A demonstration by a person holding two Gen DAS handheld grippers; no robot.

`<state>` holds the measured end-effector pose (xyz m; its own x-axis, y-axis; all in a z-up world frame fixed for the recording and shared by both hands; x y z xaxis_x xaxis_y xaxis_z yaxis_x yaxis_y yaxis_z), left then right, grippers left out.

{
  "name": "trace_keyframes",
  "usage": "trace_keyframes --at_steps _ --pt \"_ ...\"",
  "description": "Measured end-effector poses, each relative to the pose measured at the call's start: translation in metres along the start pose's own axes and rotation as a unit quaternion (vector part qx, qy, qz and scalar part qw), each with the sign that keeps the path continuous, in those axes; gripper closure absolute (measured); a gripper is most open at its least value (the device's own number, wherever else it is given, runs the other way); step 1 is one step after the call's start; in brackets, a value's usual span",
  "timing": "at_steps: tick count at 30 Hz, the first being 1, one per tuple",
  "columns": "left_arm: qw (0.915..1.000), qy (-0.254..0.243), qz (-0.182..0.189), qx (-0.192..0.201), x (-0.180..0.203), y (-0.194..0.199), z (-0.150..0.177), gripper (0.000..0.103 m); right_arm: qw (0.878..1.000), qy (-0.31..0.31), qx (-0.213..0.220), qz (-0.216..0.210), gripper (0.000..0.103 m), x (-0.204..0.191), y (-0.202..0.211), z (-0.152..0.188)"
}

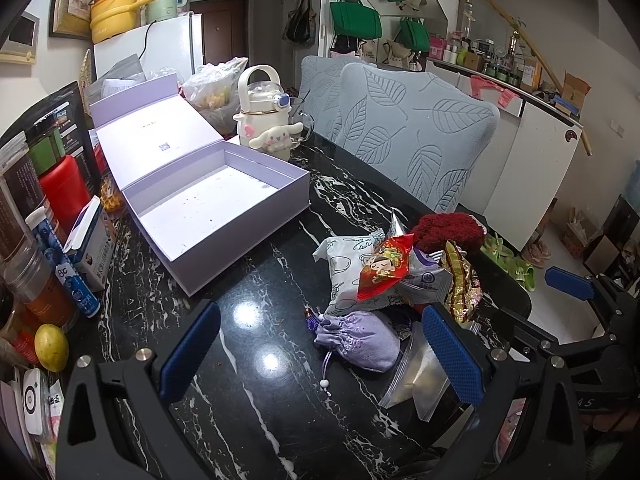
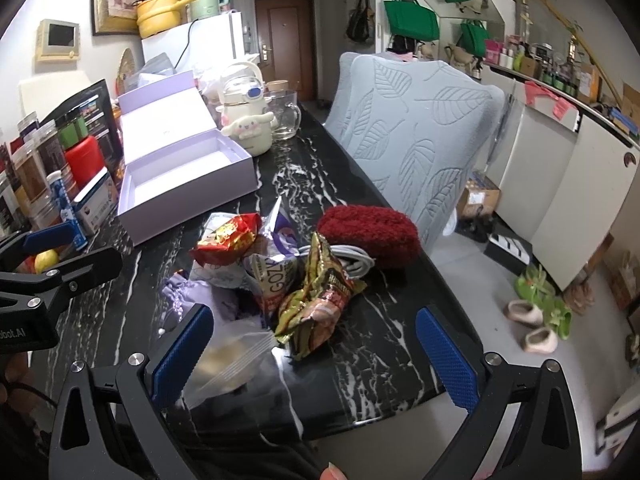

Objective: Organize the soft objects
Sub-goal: 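Move the left tool toward the lavender pouch while the right tool approaches the clear zip bag, then close the left tool on the lavender pouch while the right tool grasps the clear zip bag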

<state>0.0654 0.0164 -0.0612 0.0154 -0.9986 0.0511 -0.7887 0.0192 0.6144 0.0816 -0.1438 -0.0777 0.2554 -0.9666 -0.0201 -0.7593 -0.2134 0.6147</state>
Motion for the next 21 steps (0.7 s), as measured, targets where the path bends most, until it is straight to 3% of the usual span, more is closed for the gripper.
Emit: trace_keyframes --at_steps 21 --pt "0.9997 0.012 0.006 -0.019 -0.001 0.002 0.026 0.000 1.000 -0.006 -0.011 -0.013 0.000 -0.004 0.001 0.021"
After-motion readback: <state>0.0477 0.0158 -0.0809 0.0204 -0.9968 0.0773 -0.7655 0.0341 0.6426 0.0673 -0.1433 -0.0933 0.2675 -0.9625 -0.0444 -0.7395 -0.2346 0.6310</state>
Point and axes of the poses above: each gripper's, at about its wrist camera, not at the fingertips, and y roughly against the way its jaws point, x to its right, z to its underside, the point moved 9 cm from there along -y, roughly the way its jaws point, and after that the axes turned 5 degrees about x, right-handed, at the moved point
